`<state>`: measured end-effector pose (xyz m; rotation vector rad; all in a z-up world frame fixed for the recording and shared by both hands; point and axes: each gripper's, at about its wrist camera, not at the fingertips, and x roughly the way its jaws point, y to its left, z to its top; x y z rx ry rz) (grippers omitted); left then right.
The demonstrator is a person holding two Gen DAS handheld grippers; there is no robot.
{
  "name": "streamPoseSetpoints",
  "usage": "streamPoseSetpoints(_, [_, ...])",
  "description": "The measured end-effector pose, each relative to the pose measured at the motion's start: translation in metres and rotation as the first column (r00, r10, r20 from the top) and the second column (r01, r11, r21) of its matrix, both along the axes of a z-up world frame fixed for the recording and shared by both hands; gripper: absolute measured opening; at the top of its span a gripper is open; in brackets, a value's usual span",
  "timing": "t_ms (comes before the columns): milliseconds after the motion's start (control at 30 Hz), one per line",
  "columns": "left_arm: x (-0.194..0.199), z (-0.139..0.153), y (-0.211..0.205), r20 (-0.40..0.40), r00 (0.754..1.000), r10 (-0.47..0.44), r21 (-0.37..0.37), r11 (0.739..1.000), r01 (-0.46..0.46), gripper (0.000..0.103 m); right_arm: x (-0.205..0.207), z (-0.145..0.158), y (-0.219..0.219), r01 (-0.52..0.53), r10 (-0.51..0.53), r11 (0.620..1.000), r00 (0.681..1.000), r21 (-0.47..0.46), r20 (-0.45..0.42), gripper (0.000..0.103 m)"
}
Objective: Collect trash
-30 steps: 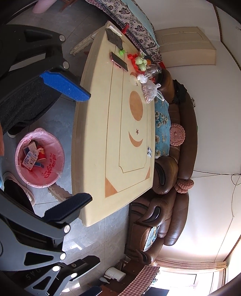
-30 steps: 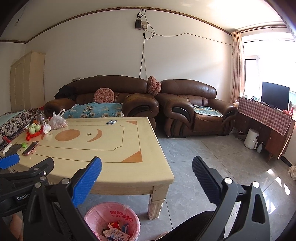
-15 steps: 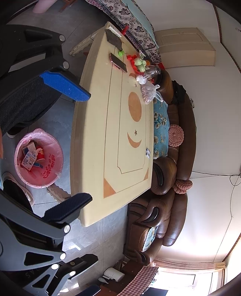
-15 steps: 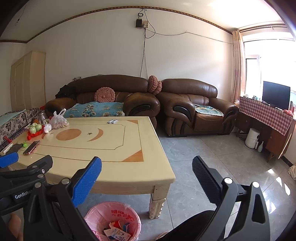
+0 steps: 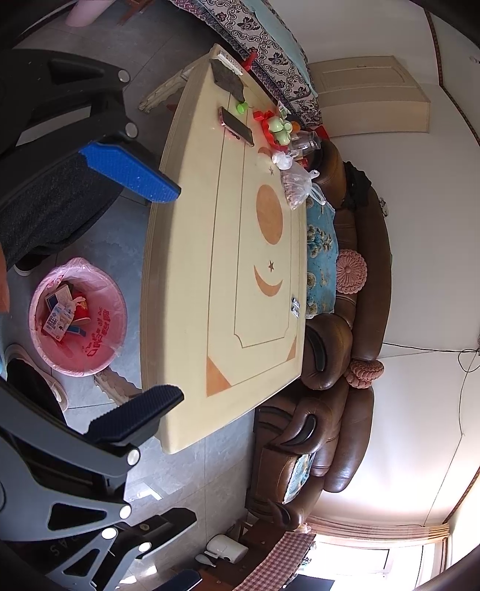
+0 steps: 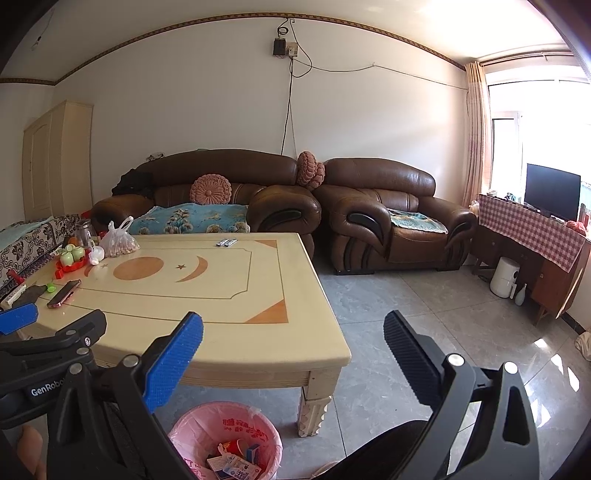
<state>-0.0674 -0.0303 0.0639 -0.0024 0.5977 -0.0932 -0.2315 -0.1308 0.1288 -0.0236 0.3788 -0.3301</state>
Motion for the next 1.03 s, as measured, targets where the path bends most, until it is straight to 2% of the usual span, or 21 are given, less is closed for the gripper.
streamPoseSetpoints(1033, [0.0038,-0.0037,-0.0002,-0.037,0.999,-0.019,0.000,1.000,0.019,0.097,-0.0007,0.0000,-0.0024,-0.011,0.011,1.000,1.000,0.006,0.006,0.096])
